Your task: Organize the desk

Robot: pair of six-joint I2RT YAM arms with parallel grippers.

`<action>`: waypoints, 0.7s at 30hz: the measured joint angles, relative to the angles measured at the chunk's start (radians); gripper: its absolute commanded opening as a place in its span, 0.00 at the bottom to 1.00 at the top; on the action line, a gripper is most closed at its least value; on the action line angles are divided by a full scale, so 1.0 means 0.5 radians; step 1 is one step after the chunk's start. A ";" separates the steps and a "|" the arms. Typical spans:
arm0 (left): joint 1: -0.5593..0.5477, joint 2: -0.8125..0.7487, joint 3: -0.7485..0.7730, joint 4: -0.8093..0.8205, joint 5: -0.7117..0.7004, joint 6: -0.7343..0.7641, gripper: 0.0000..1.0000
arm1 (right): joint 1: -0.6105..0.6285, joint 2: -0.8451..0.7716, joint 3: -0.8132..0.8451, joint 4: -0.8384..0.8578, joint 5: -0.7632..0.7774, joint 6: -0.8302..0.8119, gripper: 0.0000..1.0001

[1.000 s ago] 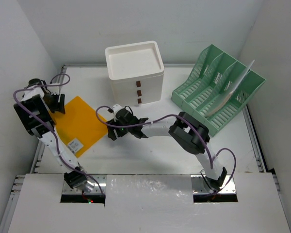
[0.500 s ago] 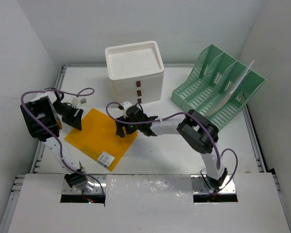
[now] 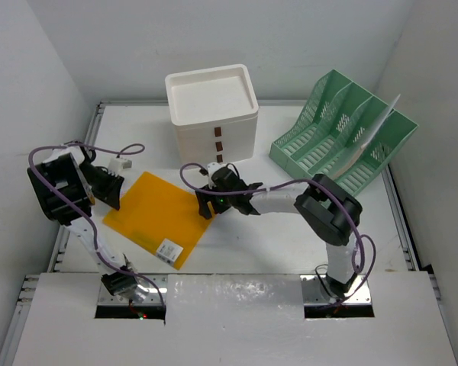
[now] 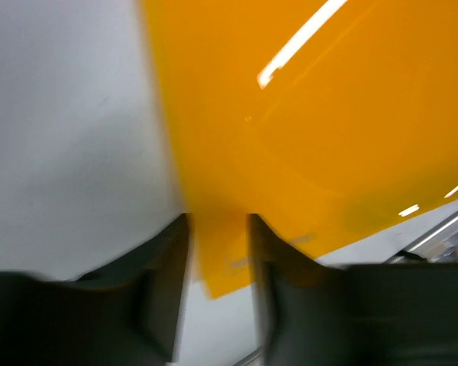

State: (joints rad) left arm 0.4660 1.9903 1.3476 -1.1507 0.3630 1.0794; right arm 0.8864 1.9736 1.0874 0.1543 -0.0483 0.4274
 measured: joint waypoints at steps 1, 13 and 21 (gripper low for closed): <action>0.007 0.001 -0.002 0.003 -0.013 0.000 0.22 | -0.003 -0.040 -0.047 0.002 0.006 0.030 0.74; 0.021 0.020 -0.111 -0.012 0.044 0.042 0.00 | 0.163 -0.420 -1.102 1.149 0.127 1.039 0.59; 0.021 -0.029 -0.162 -0.009 0.117 0.037 0.00 | 0.366 -0.246 -1.129 1.492 0.101 1.482 0.55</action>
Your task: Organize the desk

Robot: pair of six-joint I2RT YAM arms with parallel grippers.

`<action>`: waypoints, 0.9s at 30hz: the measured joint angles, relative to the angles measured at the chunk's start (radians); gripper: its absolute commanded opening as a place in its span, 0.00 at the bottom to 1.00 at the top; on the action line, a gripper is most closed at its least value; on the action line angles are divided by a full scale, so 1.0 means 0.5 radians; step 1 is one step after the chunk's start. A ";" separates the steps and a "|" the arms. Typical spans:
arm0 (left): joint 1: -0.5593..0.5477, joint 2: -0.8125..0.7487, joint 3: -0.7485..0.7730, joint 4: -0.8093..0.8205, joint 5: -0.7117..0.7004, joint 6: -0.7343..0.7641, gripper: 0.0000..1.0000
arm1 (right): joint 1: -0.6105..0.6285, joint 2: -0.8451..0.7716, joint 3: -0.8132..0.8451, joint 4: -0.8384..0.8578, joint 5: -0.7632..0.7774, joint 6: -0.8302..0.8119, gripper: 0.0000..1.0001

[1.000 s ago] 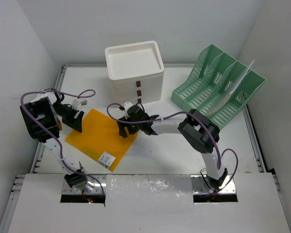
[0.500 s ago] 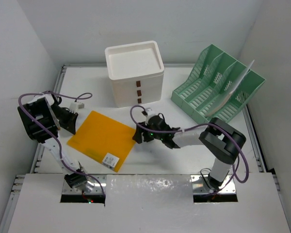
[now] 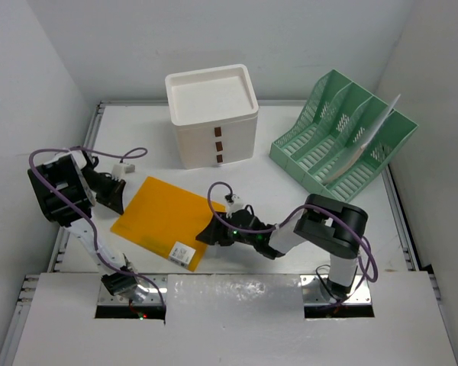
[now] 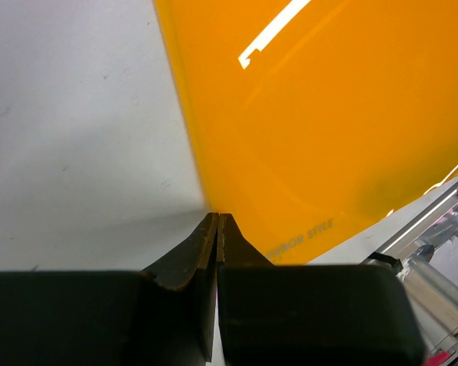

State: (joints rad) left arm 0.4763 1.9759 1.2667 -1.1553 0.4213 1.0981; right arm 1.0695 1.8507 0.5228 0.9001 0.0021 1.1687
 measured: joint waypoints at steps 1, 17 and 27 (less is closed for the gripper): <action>0.000 -0.005 -0.002 0.005 0.005 -0.008 0.00 | 0.000 0.004 -0.003 0.014 -0.003 0.029 0.55; 0.169 -0.116 -0.232 0.273 0.154 -0.284 0.00 | 0.018 -0.310 -0.254 -0.185 0.192 0.133 0.57; 0.257 -0.235 -0.375 0.364 0.176 -0.252 0.00 | 0.015 0.113 -0.045 0.202 0.072 0.336 0.56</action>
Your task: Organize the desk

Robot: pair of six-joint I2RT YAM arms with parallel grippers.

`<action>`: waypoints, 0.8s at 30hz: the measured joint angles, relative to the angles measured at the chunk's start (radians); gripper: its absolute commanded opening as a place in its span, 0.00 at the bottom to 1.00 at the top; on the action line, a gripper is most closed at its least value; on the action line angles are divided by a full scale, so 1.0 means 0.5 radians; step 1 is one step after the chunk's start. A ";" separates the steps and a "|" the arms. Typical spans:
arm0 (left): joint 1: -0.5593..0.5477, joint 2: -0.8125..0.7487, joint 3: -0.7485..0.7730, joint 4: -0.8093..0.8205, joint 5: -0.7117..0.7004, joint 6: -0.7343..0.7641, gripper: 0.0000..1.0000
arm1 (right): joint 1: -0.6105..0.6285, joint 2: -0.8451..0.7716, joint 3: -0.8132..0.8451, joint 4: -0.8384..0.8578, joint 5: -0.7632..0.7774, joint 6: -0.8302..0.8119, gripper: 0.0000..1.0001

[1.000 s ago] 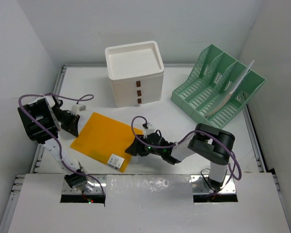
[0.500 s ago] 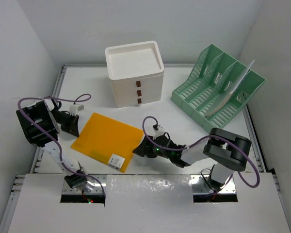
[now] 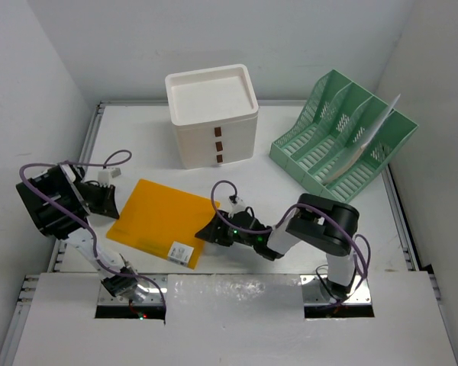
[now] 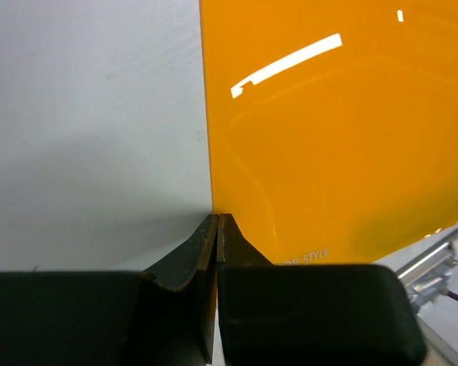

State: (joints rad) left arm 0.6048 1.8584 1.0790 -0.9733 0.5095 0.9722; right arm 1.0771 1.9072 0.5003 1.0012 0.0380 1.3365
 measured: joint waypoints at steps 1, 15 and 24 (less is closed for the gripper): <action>0.003 -0.004 0.004 0.017 -0.010 0.008 0.00 | -0.001 0.023 0.033 -0.002 -0.011 -0.001 0.55; 0.021 -0.058 -0.024 0.171 -0.037 0.105 0.00 | -0.002 0.235 0.121 0.135 -0.120 -0.054 0.15; 0.024 -0.082 -0.046 0.225 -0.047 0.156 0.00 | -0.004 0.377 0.372 0.142 -0.128 -0.201 0.12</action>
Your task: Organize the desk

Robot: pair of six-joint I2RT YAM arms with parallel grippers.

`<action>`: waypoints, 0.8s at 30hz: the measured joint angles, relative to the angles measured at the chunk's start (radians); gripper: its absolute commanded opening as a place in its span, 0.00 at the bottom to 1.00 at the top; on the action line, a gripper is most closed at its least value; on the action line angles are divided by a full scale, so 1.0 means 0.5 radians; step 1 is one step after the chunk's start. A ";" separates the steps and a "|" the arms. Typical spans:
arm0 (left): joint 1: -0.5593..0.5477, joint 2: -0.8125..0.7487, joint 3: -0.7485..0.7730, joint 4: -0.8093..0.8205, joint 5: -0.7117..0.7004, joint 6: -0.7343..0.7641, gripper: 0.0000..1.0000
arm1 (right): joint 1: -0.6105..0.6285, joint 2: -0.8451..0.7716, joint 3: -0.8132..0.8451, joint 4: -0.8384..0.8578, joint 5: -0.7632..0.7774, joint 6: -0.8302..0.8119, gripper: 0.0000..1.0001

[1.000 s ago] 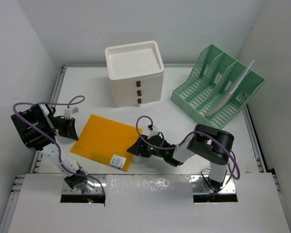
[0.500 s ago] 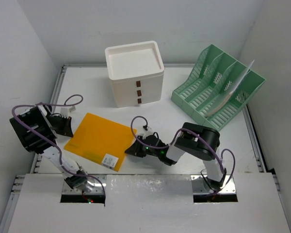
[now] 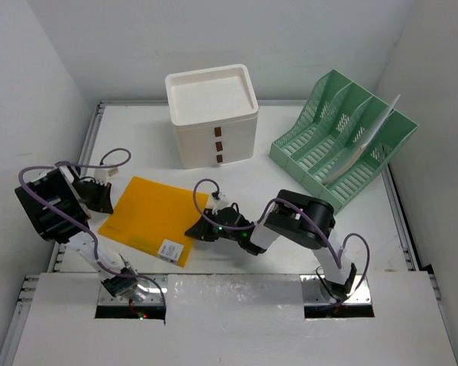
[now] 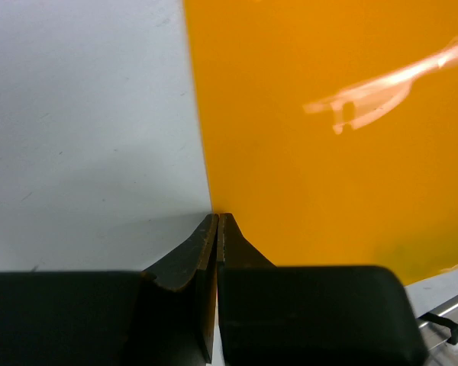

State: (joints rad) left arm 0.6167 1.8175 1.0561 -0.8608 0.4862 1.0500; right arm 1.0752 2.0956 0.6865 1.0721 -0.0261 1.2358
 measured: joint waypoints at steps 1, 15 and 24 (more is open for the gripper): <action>0.003 -0.005 -0.002 0.014 -0.007 0.002 0.00 | -0.001 0.020 0.035 -0.011 -0.002 -0.012 0.07; -0.030 -0.168 0.068 -0.170 -0.032 0.047 0.63 | 0.002 -0.249 0.151 -0.214 0.053 -0.411 0.00; -0.051 -0.737 0.703 -0.349 0.175 0.269 0.81 | -0.054 -0.793 0.294 -0.883 0.056 -1.054 0.00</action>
State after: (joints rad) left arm 0.5911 1.4490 1.4075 -1.0355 0.5739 1.1847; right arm 1.0481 1.6989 0.8333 0.6308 0.0021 0.7090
